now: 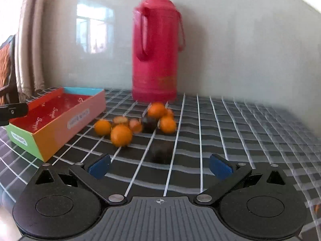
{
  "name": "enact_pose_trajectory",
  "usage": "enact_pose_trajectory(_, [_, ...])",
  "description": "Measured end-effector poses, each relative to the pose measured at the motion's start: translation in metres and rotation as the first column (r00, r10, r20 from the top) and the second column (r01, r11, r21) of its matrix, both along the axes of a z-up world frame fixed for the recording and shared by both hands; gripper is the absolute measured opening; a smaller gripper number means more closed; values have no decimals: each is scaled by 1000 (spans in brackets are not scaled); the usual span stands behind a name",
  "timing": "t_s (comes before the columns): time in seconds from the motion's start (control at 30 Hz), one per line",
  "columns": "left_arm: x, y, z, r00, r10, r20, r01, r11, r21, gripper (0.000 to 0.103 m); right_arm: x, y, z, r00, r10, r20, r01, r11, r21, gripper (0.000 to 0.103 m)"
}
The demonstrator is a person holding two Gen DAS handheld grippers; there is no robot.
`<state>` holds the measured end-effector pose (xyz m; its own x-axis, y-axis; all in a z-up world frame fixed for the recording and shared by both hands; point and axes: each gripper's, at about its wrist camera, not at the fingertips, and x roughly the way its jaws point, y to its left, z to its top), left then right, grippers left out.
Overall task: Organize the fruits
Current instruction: 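Reach the right gripper to the dark brown fruit and close on it, then carry the dark brown fruit into the red box and open the right gripper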
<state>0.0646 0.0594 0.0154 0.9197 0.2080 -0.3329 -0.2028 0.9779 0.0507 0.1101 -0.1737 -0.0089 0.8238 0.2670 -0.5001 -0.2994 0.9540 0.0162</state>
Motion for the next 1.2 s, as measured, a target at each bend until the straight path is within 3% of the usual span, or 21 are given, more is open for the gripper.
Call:
enact_pose_trajectory(0.23, [-2, 17, 0, 1000, 29, -7, -30, 999, -20, 97, 35, 12, -7, 1000, -21, -6, 21, 999, -30, 103])
enact_pose_trajectory(0.27, [-2, 20, -1, 999, 34, -8, -34, 999, -18, 97, 40, 13, -9, 1000, -18, -15, 18, 999, -26, 97])
enact_pose_trajectory(0.3, [-3, 23, -1, 999, 37, -9, -37, 999, -18, 97, 43, 14, -11, 999, -16, -29, 15, 999, -32, 73])
enact_pose_trajectory(0.33, [-3, 25, -1, 999, 39, -12, -39, 999, -15, 97, 47, 15, -12, 999, -23, -44, 21, 999, -45, 58])
enact_pose_trajectory(0.53, [-5, 41, 0, 998, 60, -13, -60, 998, -12, 97, 64, 12, -20, 996, -40, -82, 37, 999, -35, 57])
enact_pose_trajectory(0.57, [-5, 43, 0, 998, 64, -14, -64, 998, -12, 97, 67, 12, -21, 994, -44, -97, 41, 999, -35, 54])
enact_pose_trajectory(0.6, [-6, 45, 0, 998, 68, -15, -68, 998, -12, 97, 70, 11, -24, 992, -38, -118, 36, 999, -25, 43])
enact_pose_trajectory(0.63, [-6, 47, 0, 997, 70, -17, -71, 997, -13, 97, 72, 10, -25, 990, -37, -133, 35, 999, -16, 38])
enact_pose_trajectory(0.73, [-7, 52, 0, 997, 76, -19, -77, 997, -14, 97, 70, 11, -23, 991, -32, -127, 29, 999, -21, 37])
enact_pose_trajectory(0.93, [-15, 63, 0, 994, 110, -19, -110, 994, -9, 97, 46, 27, 1, 1000, 24, 11, -25, 997, 69, 37])
enact_pose_trajectory(1.07, [-21, 75, -3, 989, 146, -35, -146, 989, 7, 97, 25, 56, 21, 987, 108, 117, -127, 977, 170, 37])
enact_pose_trajectory(1.2, [-27, 89, -8, 982, 180, -58, -179, 984, 20, 97, 11, 99, 29, 960, 217, 177, -251, 946, 203, 37])
